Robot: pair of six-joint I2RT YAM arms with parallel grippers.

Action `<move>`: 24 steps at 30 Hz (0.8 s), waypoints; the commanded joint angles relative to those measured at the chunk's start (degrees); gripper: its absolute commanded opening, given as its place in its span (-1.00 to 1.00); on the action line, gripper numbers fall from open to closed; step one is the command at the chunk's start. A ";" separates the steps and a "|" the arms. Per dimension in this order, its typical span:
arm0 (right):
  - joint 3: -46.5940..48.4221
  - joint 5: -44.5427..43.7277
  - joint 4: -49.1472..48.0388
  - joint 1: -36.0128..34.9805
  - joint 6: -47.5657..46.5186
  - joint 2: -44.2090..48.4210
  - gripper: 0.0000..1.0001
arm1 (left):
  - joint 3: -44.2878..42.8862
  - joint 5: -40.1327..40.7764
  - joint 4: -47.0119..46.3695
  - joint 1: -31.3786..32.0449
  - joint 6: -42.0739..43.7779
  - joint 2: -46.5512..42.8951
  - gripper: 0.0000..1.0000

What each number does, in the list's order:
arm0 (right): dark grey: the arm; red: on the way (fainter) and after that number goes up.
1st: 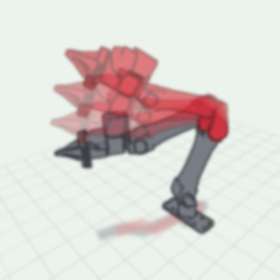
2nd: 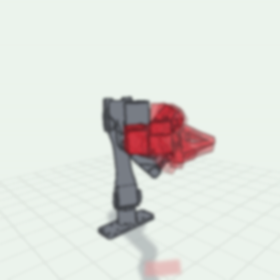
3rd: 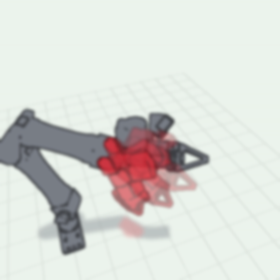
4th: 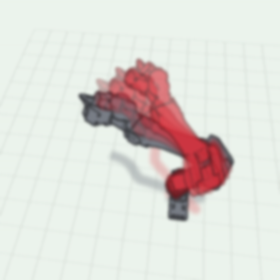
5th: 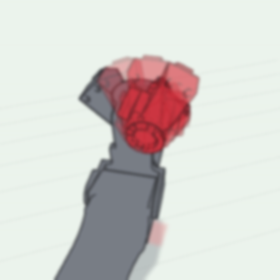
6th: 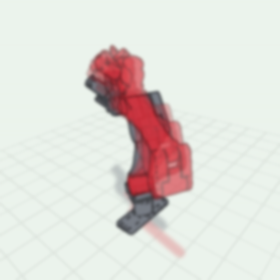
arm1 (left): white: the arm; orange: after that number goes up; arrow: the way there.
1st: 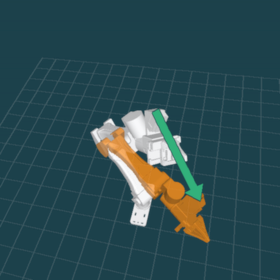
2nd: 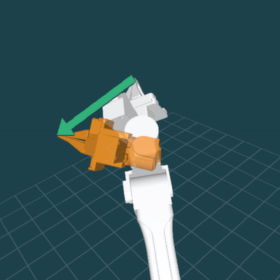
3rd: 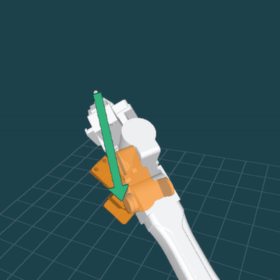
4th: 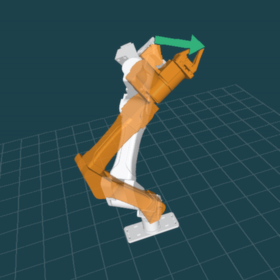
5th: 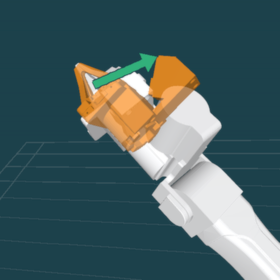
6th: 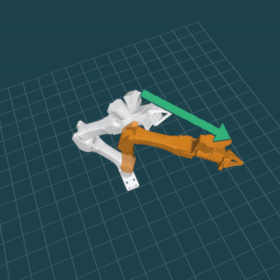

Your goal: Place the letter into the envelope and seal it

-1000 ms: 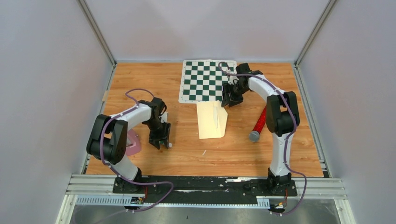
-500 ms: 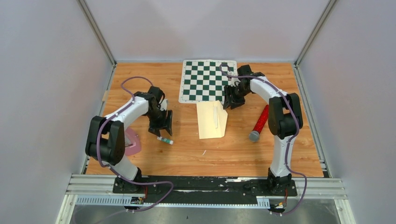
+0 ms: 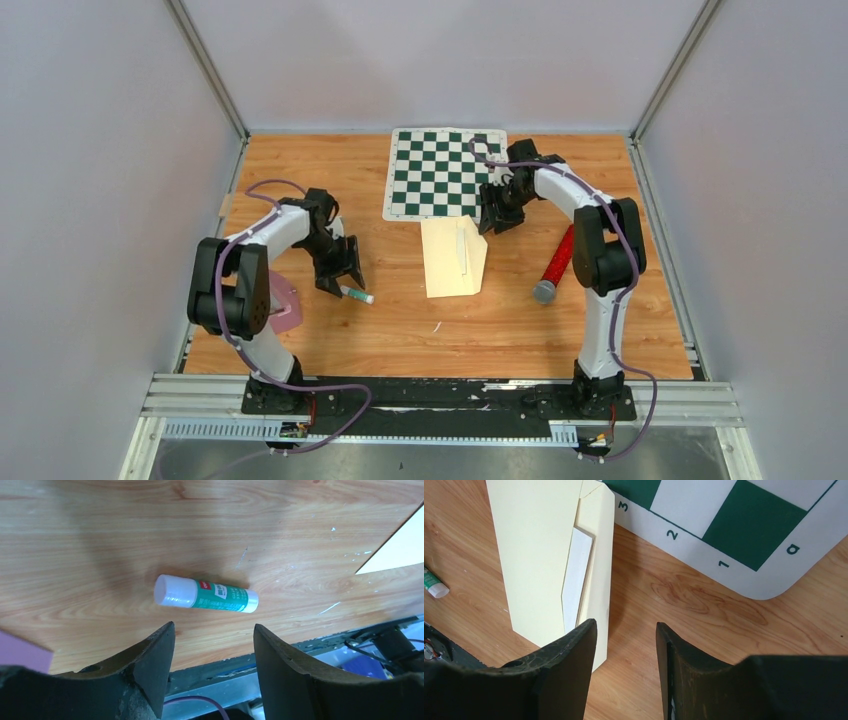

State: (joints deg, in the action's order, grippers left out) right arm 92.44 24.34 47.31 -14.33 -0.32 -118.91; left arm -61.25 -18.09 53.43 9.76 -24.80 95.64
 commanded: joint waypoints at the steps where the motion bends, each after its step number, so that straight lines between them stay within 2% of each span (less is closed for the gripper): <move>1: 2.89 0.89 -0.07 -0.39 -0.11 -1.67 -0.05 | 1.77 -5.82 -5.56 -0.49 -1.92 3.25 0.34; 10: 1.44 0.49 -0.04 -0.63 -0.39 -0.73 -0.05 | -5.35 0.55 -4.95 -0.79 -3.85 8.91 0.29; 15: 3.37 -0.34 -0.06 -0.70 -0.85 -0.84 -0.05 | -10.01 1.13 -4.09 -0.71 -2.29 13.29 0.09; 21: 3.99 -0.97 -0.14 -0.69 -1.48 -0.67 -0.05 | -14.29 1.07 -3.54 1.62 -0.17 16.86 0.01; 24: 3.74 -0.76 -0.18 -0.69 -1.43 -1.03 -0.05 | -16.14 1.13 -3.13 3.69 1.32 17.37 0.05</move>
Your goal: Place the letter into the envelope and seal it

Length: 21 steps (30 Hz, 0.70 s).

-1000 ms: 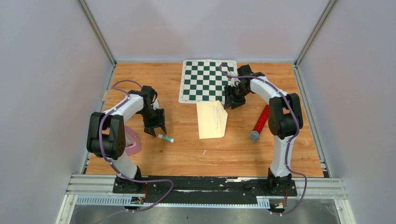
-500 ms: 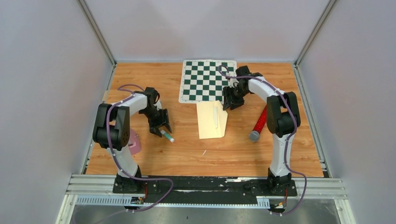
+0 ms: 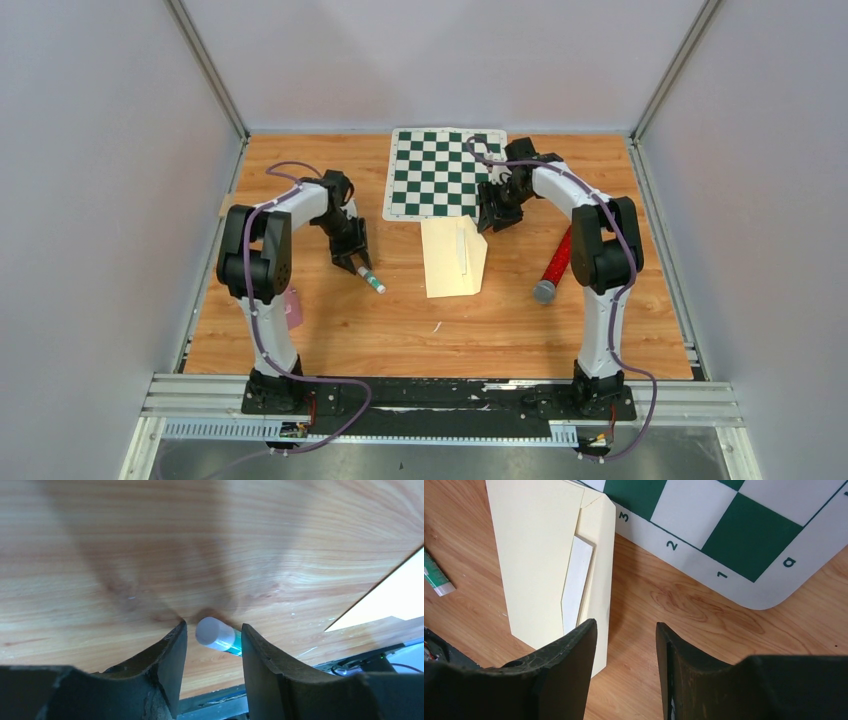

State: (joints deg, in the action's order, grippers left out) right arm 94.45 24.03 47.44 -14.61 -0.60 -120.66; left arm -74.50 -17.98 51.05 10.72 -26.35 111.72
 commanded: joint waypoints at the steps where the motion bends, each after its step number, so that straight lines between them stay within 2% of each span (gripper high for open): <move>1: 1.82 -0.33 -0.27 -0.42 -1.07 0.51 -0.05 | -3.00 1.37 -0.61 3.63 3.05 1.29 0.06; 10: 3.12 0.01 -0.52 -0.38 -0.72 -0.63 -0.05 | -2.68 2.62 0.38 4.75 3.59 1.46 -0.03; 14: 3.86 -0.39 -0.51 -0.40 -0.83 -0.74 -0.05 | -4.51 1.43 -0.62 4.81 5.44 2.87 -0.15; 21: 3.53 -3.28 -0.60 -0.37 -3.00 1.67 -0.05 | -9.70 5.61 -3.41 5.96 11.41 5.99 -0.37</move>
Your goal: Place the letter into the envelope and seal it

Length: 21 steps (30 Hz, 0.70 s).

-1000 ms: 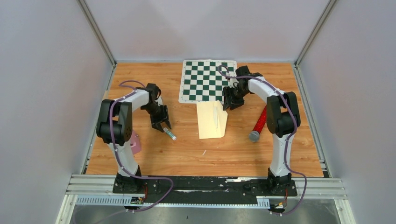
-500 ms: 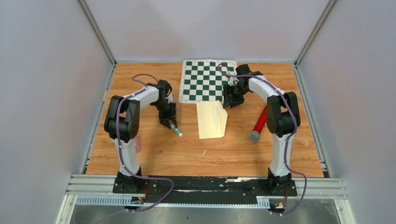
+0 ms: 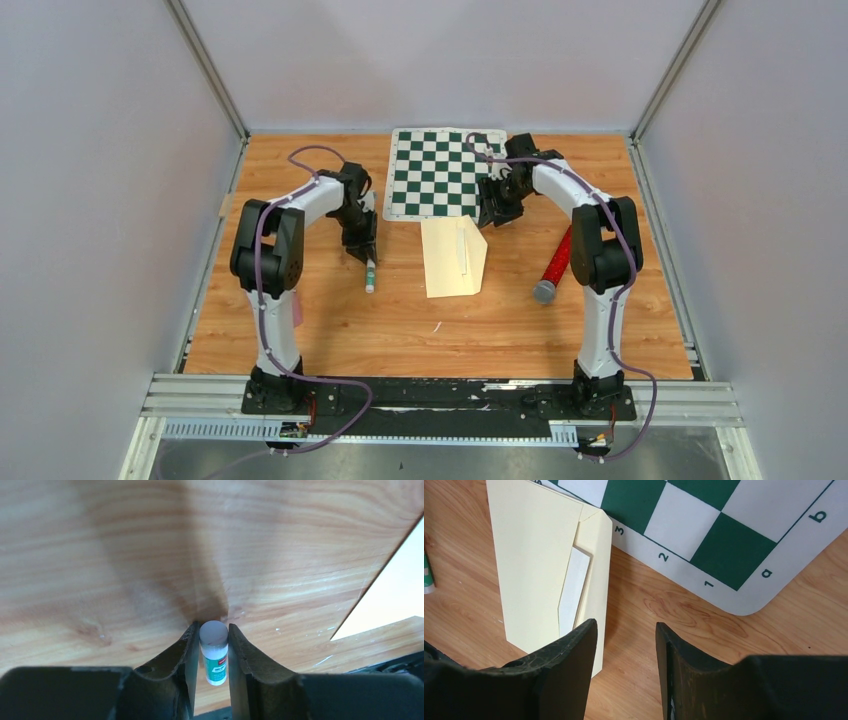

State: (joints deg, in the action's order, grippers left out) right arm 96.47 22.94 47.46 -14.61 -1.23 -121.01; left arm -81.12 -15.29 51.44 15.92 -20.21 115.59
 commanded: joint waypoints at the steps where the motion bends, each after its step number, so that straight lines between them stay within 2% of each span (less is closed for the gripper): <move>1: 1.16 -2.47 -0.71 -0.38 -2.70 2.56 -0.05 | -3.47 2.82 -4.18 1.12 6.01 2.59 -0.40; 8: -0.47 -5.78 -1.98 -0.28 -5.46 5.66 -0.05 | -7.99 2.60 -4.52 1.65 11.16 6.00 -0.51; 11: -0.87 -6.46 -2.58 -0.31 -6.26 6.48 -0.05 | -10.01 3.50 -3.62 1.73 12.83 6.71 -0.06; 13: -0.80 -6.91 -2.76 -0.33 -6.61 6.74 -0.05 | -11.06 4.72 -2.62 1.74 13.56 6.61 0.08; 17: -0.12 -7.32 -2.75 -0.09 -6.89 6.86 -0.05 | -8.07 7.37 -1.78 2.23 14.12 3.18 0.22; 21: 0.53 -6.54 -2.75 0.53 -6.14 6.03 -0.05 | 0.77 6.90 -2.20 4.04 13.97 -1.76 0.23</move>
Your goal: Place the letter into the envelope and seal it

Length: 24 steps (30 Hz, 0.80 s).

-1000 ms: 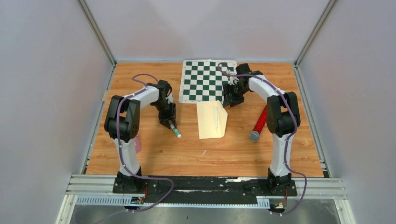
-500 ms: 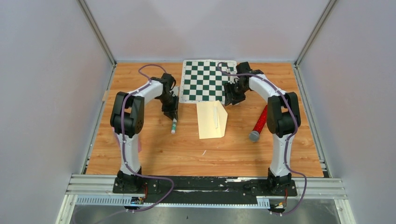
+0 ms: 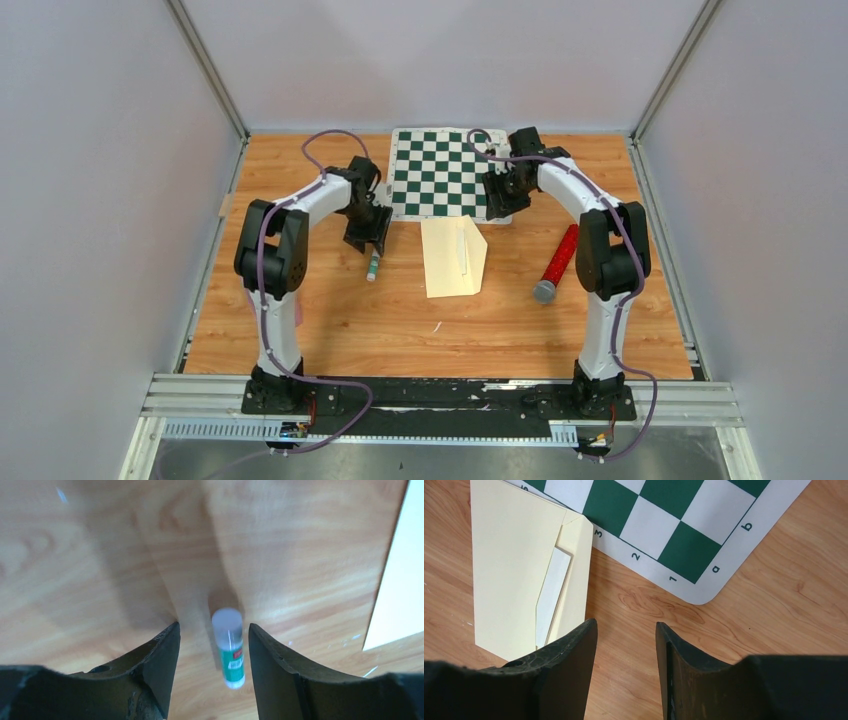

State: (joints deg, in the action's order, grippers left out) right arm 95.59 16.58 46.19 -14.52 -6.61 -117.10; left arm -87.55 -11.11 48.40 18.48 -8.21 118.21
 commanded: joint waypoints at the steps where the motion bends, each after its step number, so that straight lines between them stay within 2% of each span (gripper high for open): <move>1: 1.63 -0.03 -1.42 0.60 -0.51 1.79 -0.05 | 8.66 2.80 0.45 1.79 1.75 -5.93 0.22; 6: 2.74 1.09 -1.20 0.73 0.26 0.32 -0.05 | 15.53 4.36 -0.99 2.85 0.35 -9.69 0.08; 13: 4.63 0.60 -1.30 0.76 0.16 -0.45 -0.06 | 13.03 4.25 -1.64 2.88 2.30 -4.28 -0.13; 18: 4.18 0.57 -1.45 0.81 -0.02 0.05 -0.06 | 12.08 4.00 -3.00 2.88 3.53 -4.03 -0.23; 20: 4.38 1.04 -1.52 0.76 0.02 0.45 -0.08 | 11.09 3.12 -3.26 2.88 4.78 -4.00 -0.35; 23: 6.37 3.62 -1.55 0.77 -0.11 1.41 -0.09 | 9.23 -0.95 -3.45 2.83 8.90 -4.96 -0.74; 24: 7.55 5.26 -1.54 0.81 -0.23 1.84 -0.08 | 8.62 -3.50 -3.59 2.81 10.23 -5.88 -0.79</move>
State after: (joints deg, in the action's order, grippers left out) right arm 98.26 17.56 46.13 -13.93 -6.50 -117.27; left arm -76.51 -8.71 50.96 21.19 -4.32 111.50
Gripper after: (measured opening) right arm 0.458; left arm 0.200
